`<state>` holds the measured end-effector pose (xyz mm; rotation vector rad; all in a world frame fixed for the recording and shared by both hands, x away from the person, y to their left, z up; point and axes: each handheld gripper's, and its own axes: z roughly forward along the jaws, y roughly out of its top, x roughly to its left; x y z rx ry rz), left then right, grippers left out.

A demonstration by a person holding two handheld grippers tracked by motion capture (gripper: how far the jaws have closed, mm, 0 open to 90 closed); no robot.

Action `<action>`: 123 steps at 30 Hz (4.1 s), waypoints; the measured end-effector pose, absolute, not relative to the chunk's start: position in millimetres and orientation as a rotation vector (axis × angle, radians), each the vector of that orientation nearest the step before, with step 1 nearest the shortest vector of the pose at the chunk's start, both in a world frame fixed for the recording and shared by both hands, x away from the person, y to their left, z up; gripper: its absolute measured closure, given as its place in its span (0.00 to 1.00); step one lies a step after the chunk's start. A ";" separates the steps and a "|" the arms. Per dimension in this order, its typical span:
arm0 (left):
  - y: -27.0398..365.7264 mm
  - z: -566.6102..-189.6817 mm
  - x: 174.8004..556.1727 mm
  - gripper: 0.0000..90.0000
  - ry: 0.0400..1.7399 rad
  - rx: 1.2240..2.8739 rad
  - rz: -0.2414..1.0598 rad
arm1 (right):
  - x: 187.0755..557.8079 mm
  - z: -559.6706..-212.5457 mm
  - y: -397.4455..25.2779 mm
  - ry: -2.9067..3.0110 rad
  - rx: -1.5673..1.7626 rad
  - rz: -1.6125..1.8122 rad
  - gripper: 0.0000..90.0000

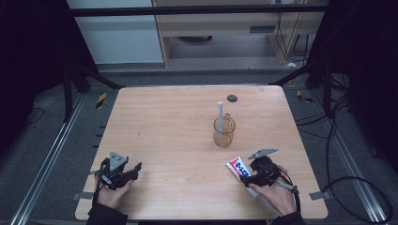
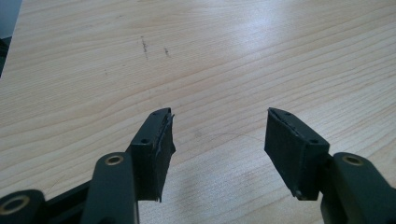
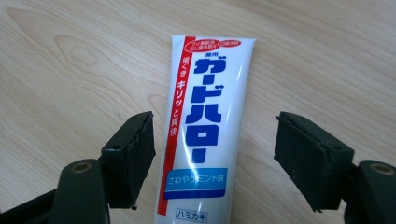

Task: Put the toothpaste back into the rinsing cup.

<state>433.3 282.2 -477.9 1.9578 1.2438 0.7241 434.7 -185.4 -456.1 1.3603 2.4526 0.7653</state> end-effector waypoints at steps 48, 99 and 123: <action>278.9 -479.8 435.0 0.45 1.241 1.988 0.717 | 447.2 -472.0 -166.3 2.547 1.479 0.542 0.61; 280.6 -480.9 437.1 0.45 1.258 1.972 0.707 | 477.7 -398.6 -204.6 1.758 1.378 1.383 0.77; 281.8 -481.3 438.0 0.44 1.255 1.970 0.707 | 533.7 -387.9 -171.6 1.493 1.265 1.540 0.77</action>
